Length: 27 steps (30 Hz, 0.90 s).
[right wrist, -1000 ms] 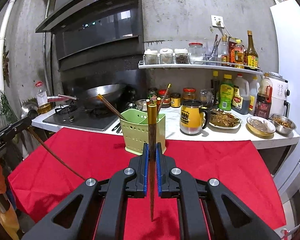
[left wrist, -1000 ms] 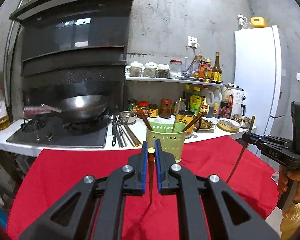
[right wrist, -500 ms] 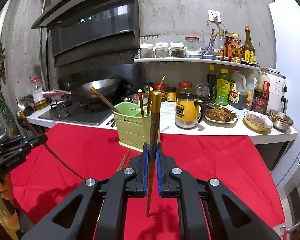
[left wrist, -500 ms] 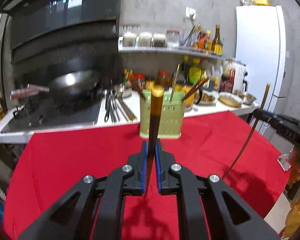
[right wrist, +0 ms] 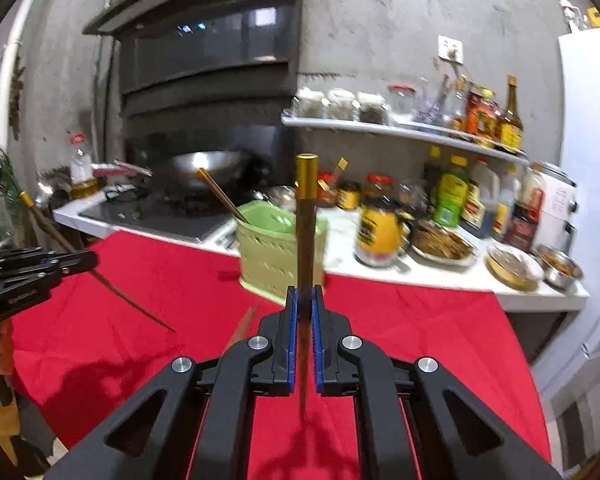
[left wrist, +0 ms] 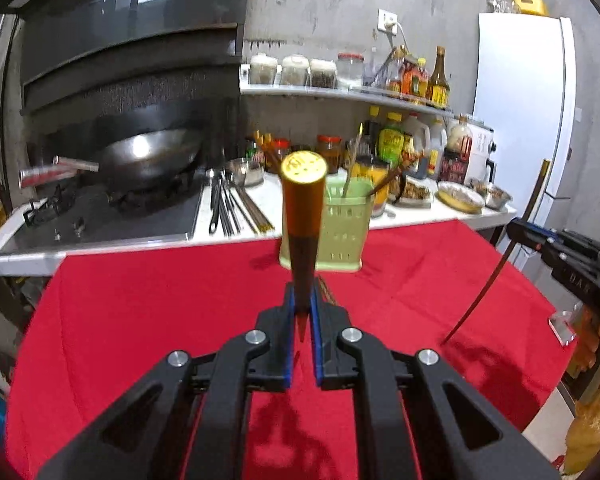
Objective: Organize utensils
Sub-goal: 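Lower both chopsticks into the green holder and open both tools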
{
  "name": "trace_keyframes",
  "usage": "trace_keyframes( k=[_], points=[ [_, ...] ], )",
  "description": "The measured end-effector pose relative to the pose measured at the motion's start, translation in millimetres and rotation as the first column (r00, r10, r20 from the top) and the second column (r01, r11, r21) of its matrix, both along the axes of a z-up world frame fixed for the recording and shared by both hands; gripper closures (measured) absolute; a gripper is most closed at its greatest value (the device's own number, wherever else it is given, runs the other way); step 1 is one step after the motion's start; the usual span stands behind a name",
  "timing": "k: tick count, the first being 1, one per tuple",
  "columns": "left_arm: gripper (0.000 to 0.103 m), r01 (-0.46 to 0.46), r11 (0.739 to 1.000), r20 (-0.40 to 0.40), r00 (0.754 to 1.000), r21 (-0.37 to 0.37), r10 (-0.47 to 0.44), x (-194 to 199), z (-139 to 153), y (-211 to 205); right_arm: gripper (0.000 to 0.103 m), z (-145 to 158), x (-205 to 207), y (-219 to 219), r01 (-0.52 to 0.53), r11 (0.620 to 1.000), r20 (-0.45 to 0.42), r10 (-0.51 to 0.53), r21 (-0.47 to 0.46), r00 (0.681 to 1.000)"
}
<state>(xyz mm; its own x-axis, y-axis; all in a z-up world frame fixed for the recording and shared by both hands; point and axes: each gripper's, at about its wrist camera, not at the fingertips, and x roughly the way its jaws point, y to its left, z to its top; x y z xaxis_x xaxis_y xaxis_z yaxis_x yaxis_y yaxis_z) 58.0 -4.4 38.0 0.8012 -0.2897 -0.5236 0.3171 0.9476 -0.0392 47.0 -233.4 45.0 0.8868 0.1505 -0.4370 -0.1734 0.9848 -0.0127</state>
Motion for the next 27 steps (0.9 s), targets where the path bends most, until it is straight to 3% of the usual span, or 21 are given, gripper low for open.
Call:
trace_keyframes(
  k=[6,11,13,16,27],
  points=[
    [0.097,0.018,1.0,0.132,0.991,-0.011,-0.016,28.9,55.8,-12.2,0.096,49.5,44.3,18.5,-0.085,0.995,0.149,0.078,0.043,0.986],
    [0.097,0.033,0.999,0.225,0.974,-0.015,-0.029,59.3,98.2,-30.0,0.096,92.9,76.4,17.6,-0.058,0.996,0.316,0.033,0.072,0.948],
    [0.097,0.042,0.999,0.24,0.97,-0.012,-0.038,74.7,105.1,-39.0,0.096,97.9,92.1,14.0,-0.037,0.996,0.341,0.008,0.077,0.94],
    [0.097,0.047,0.999,0.219,0.975,-0.002,-0.046,103.5,98.9,-52.4,0.096,89.1,119.1,3.4,-0.026,0.994,0.315,-0.009,0.106,0.949],
    [0.097,0.072,0.996,0.004,0.997,0.049,-0.072,189.6,25.6,-83.3,0.096,27.6,179.6,-4.4,-0.003,0.996,0.131,-0.009,0.092,0.991]
  ],
)
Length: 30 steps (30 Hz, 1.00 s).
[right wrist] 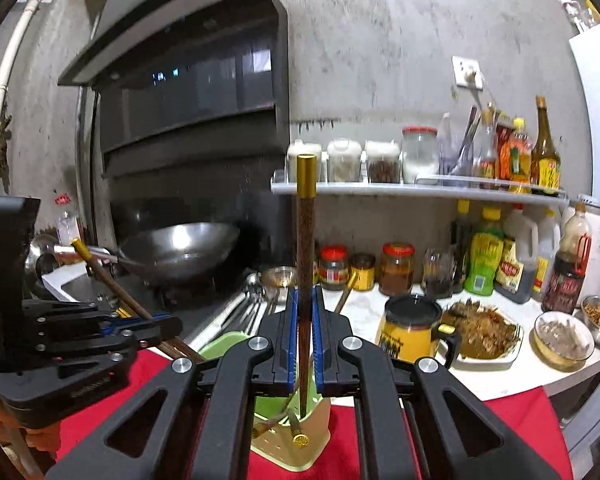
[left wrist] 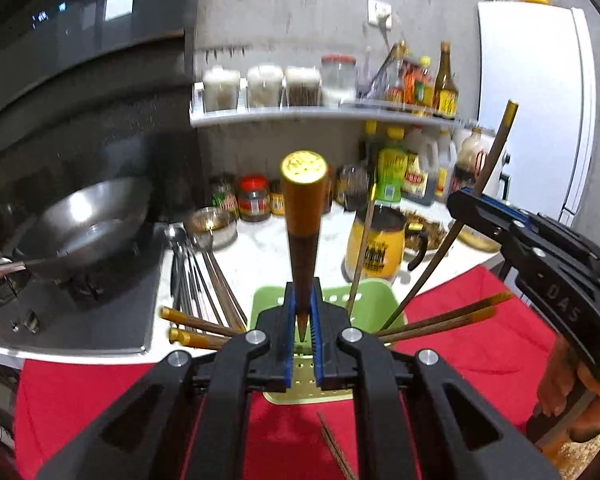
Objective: Organize utensils
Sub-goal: 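Lower both chopsticks into the green holder and open both tools, then move both open tools back toward the last chopsticks on the cloth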
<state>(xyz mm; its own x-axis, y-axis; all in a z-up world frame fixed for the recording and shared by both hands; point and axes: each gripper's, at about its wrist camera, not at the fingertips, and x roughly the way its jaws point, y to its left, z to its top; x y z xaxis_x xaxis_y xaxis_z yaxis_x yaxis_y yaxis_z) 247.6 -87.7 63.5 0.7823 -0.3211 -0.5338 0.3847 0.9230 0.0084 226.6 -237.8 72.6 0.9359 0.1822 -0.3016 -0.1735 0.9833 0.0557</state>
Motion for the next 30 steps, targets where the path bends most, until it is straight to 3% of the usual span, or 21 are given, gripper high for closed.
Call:
trace_keyframes(
  k=[4,6,7,8,12,14,18,21,30],
  points=[
    [0.096,-0.002,1.0,-0.052,0.999,0.001,0.002,13.8,-14.8,-1.3,0.093,-8.9,10.1,1.1,-0.01,1.0,-0.05,0.009,-0.006,0.999],
    [0.09,-0.012,1.0,-0.051,0.999,-0.005,0.012,14.3,-12.3,1.2,0.068,-4.4,6.3,-1.6,-0.006,1.0,-0.045,0.006,0.005,0.999],
    [0.078,-0.016,1.0,-0.041,0.999,-0.024,0.015,10.4,-7.4,5.3,0.064,-0.6,2.8,-3.3,-0.003,1.0,-0.035,0.003,0.009,0.999],
    [0.069,-0.02,0.999,-0.02,1.0,-0.045,0.02,3.7,0.0,10.1,0.062,6.3,-5.4,-5.6,0.001,1.0,-0.017,0.0,0.011,1.0],
    [0.066,-0.041,0.995,0.057,0.997,-0.087,0.046,-27.7,29.9,27.7,0.059,31.9,-42.2,-13.4,0.015,1.0,0.04,-0.016,0.016,0.999],
    [0.058,-0.075,0.992,0.082,0.993,-0.096,0.083,-50.5,42.7,40.9,0.058,39.7,-62.7,-17.6,0.024,1.0,0.055,-0.024,0.013,0.998],
    [0.054,-0.143,0.988,0.101,0.984,-0.065,0.149,-88.2,42.7,58.6,0.057,35.5,-102.9,-20.7,0.04,0.999,0.046,-0.039,-0.019,0.998],
    [0.054,-0.17,0.985,0.06,0.983,-0.039,0.173,-114.2,19.3,70.7,0.057,15.7,-127.2,-19.6,0.034,0.999,0.001,-0.034,-0.024,0.999],
    [0.054,-0.216,0.976,-0.124,0.968,0.019,0.217,-176.4,-87.1,91.1,0.057,-76.0,-182.2,-7.3,0.036,0.999,-0.183,-0.038,-0.017,0.982]
  ],
)
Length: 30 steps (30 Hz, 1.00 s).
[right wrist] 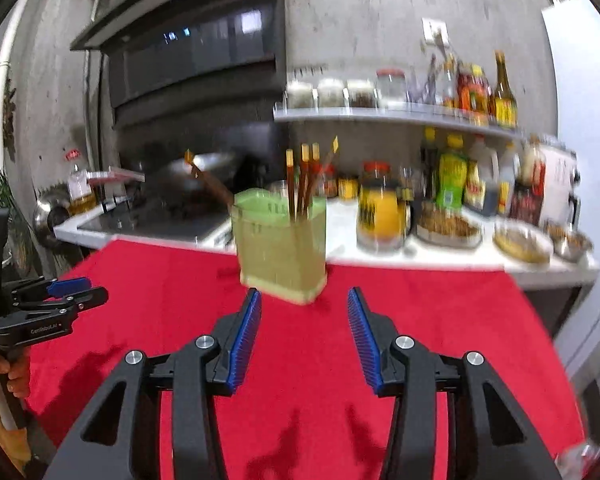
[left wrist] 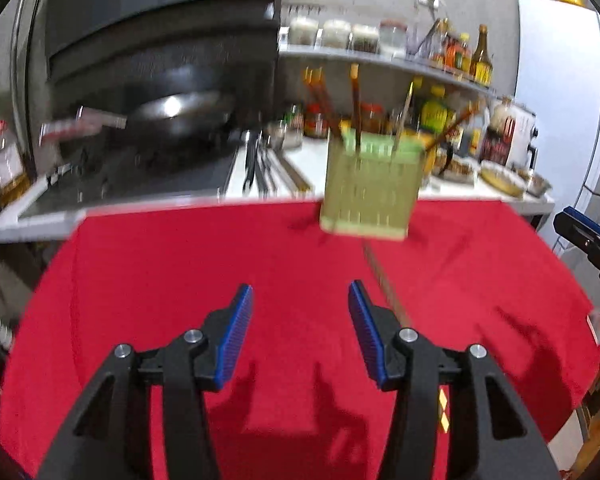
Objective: Organize utensils
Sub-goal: 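Move both open tools back toward the last chopsticks on the cloth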
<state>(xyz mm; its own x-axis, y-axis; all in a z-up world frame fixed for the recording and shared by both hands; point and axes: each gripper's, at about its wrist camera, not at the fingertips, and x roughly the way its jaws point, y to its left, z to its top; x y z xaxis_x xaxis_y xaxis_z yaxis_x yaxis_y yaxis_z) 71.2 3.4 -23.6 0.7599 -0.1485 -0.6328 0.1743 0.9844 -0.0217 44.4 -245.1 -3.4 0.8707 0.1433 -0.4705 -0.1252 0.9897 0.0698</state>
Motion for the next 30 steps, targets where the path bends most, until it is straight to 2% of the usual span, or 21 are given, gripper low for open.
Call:
trace_keyframes(
  k=[4,9,17,21,22,30],
  points=[
    [0.054,-0.017,1.0,-0.057,0.998,0.013,0.018,-17.2,-28.1,4.8,0.057,-32.2,-10.9,8.6,-0.005,1.0,-0.109,0.006,0.011,0.994],
    [0.054,-0.018,1.0,-0.146,0.989,0.023,0.021,-20.4,-54.7,8.7,0.057,-63.1,-7.1,29.5,-0.047,0.999,-0.252,0.049,0.017,0.967],
    [0.054,-0.019,1.0,-0.133,0.991,0.021,0.022,-13.4,-53.6,14.5,0.058,-76.6,16.5,63.5,-0.101,0.995,-0.324,0.089,-0.02,0.942],
    [0.054,-0.023,1.0,-0.134,0.991,0.01,0.024,-8.4,-53.6,16.9,0.088,-82.4,32.2,80.2,-0.143,0.989,-0.36,0.119,-0.042,0.926],
    [0.054,-0.023,1.0,-0.135,0.991,0.009,0.024,-7.1,-54.1,17.4,0.092,-84.8,37.1,85.0,-0.158,0.986,-0.374,0.128,-0.048,0.919],
    [0.054,-0.037,0.999,-0.15,0.988,-0.001,0.036,-0.6,-58.0,24.4,0.093,-94.2,59.1,100.0,-0.18,0.983,-0.41,0.15,-0.036,0.9]
  ],
)
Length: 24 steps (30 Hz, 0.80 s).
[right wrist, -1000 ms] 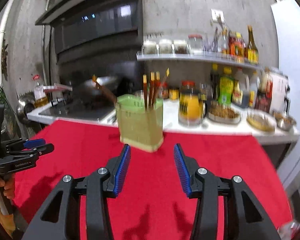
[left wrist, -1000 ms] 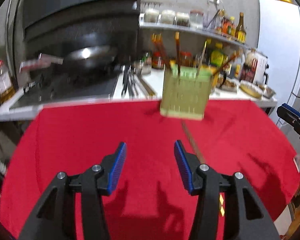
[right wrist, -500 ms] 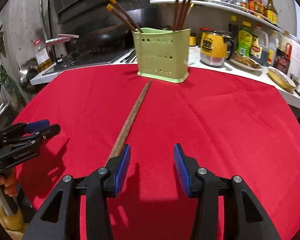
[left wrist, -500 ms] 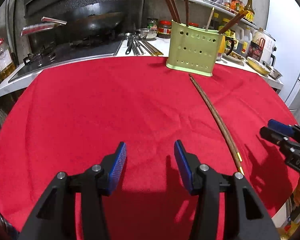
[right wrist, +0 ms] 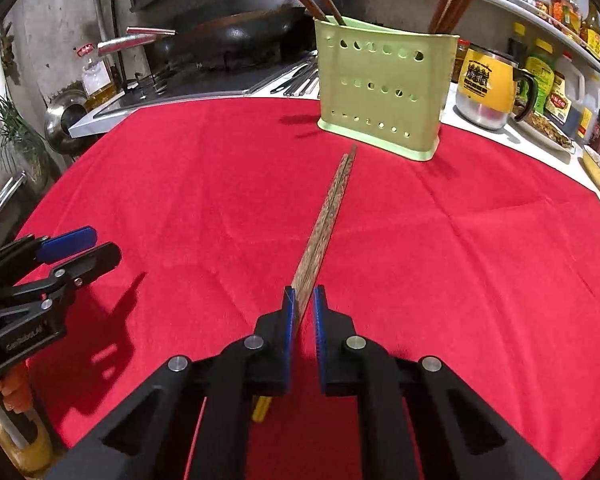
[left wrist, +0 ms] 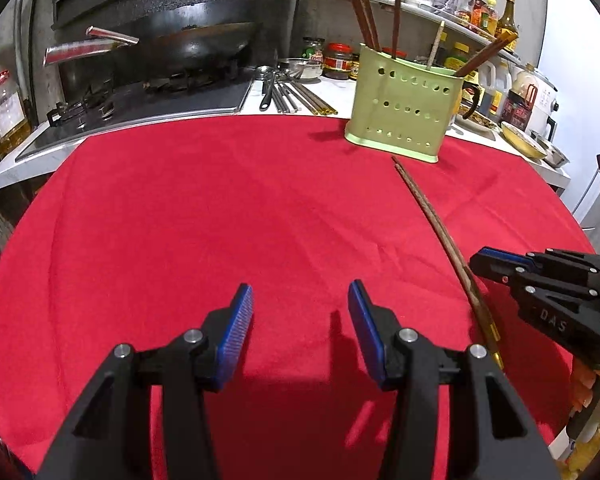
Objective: Organize utensils
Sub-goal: 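Move both open tools back toward the last chopsticks on the cloth, then close the right tool on a chopstick while the left tool closes on another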
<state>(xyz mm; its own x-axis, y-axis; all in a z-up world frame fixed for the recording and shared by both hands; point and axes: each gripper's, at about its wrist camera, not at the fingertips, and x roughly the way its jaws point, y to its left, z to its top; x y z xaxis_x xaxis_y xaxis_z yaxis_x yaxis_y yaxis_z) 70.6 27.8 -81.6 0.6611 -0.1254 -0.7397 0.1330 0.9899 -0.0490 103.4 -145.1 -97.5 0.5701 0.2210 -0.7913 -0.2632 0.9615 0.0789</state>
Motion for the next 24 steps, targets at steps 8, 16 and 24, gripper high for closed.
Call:
trace_keyframes(
  k=[8,16,24],
  points=[
    [0.054,-0.009,1.0,-0.012,1.0,-0.007,0.008,4.8,-1.7,5.3,0.093,-3.6,7.9,1.0,0.024,0.998,-0.001,-0.024,-0.057,1.0],
    [0.054,0.023,0.999,-0.021,1.0,-0.023,-0.024,4.6,0.8,-4.9,0.096,-6.4,1.6,-23.1,0.049,0.998,-0.023,-0.05,-0.045,0.998],
    [0.063,0.179,0.979,-0.056,0.981,-0.096,-0.185,3.4,-0.1,-46.5,0.096,-8.2,-21.0,-69.9,0.126,0.991,-0.043,-0.124,0.044,0.991]
  ],
)
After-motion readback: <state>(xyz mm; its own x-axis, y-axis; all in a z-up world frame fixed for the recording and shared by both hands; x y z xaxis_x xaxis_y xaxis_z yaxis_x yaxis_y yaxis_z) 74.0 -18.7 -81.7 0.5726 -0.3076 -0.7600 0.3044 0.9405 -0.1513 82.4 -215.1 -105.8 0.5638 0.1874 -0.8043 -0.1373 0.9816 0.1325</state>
